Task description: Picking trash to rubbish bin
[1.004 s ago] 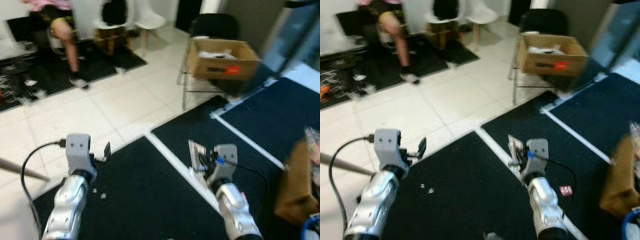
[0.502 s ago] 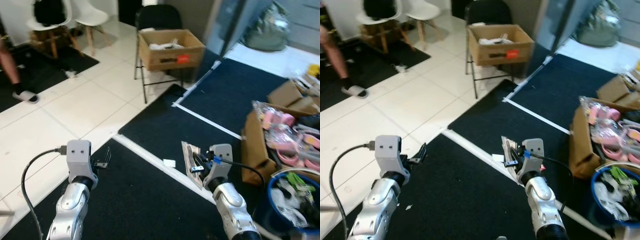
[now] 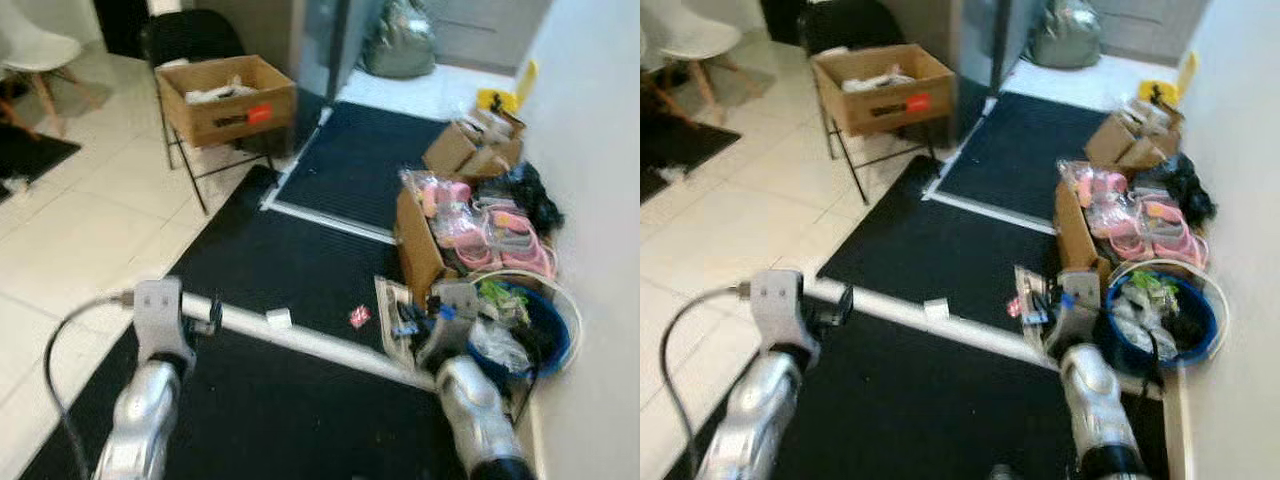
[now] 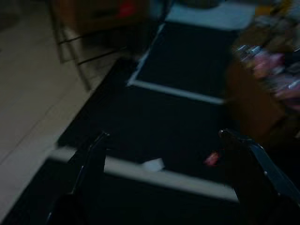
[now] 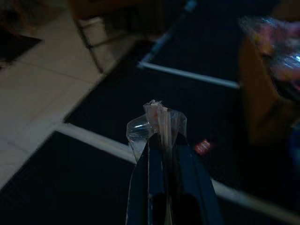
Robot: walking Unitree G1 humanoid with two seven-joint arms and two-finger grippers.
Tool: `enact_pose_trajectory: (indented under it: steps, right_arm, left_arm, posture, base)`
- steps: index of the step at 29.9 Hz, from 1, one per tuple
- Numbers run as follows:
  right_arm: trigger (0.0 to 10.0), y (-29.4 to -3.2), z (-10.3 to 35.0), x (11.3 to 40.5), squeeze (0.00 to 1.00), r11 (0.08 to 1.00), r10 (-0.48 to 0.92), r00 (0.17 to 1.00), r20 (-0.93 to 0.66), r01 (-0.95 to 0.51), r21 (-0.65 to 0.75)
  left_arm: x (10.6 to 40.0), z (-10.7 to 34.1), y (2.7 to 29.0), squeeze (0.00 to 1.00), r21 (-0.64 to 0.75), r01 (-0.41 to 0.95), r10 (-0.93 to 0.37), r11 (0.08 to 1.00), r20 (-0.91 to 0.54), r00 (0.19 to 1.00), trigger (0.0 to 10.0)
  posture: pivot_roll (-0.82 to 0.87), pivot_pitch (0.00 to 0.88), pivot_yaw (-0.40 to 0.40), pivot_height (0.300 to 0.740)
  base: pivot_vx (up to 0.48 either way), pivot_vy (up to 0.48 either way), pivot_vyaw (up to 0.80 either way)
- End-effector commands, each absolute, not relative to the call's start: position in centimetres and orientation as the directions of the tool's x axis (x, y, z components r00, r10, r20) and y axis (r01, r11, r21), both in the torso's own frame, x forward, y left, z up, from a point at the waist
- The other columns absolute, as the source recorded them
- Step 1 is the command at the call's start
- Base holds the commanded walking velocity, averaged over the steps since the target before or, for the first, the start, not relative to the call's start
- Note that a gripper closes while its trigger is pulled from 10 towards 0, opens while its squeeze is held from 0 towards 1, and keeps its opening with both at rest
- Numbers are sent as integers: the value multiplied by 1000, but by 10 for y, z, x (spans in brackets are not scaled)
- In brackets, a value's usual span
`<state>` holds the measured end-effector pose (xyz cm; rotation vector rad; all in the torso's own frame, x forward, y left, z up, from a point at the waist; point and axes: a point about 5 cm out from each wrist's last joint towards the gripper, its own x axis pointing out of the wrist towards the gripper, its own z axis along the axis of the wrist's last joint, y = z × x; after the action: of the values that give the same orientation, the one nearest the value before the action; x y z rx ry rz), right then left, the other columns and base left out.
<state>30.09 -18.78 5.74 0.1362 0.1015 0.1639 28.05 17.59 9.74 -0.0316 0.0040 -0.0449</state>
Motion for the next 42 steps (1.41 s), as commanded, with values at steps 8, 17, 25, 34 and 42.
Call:
enact_pose_trajectory:
  steps: [8, 17, 25, 34, 42]
  right_arm:
    - [10000, -181, 55, 299, 0, 969, 199, 976, -85, -183, 169]
    - [10000, -183, 47, 299, 0, 975, 185, 975, -123, -167, 146]
    - [10000, -186, 48, 299, 0, 978, 179, 977, -116, -163, 132]
    - [10000, -187, 48, 300, 0, 980, 171, 979, -109, -158, 121]
    - [10000, -187, 48, 300, 0, 981, 172, 979, -110, -160, 112]
  left_arm:
    - [278, 89, 178, 0, -7, 12, -12, 1000, -28, 1000, 10000]
    - [272, 81, 183, 0, 5, -14, 14, 1000, -46, 999, 10000]
    - [271, 82, 184, 0, -1, -11, 11, 1000, -38, 999, 10000]
    - [272, 83, 181, 0, 0, 13, -13, 1000, -31, 999, 10000]
    - [273, 83, 182, 0, -4, 2, -2, 1000, -29, 1000, 10000]
  posture:
    - [45, 83, -33, 740]
    - [45, 79, -35, 740]
    - [48, 85, -30, 740]
    - [47, 91, -33, 740]
    - [47, 93, -33, 740]
  base:
    - [0, 0, 0]
    - [0, 0, 0]
    - [0, 0, 0]
    - [277, 0, 0]
    - [321, 0, 0]
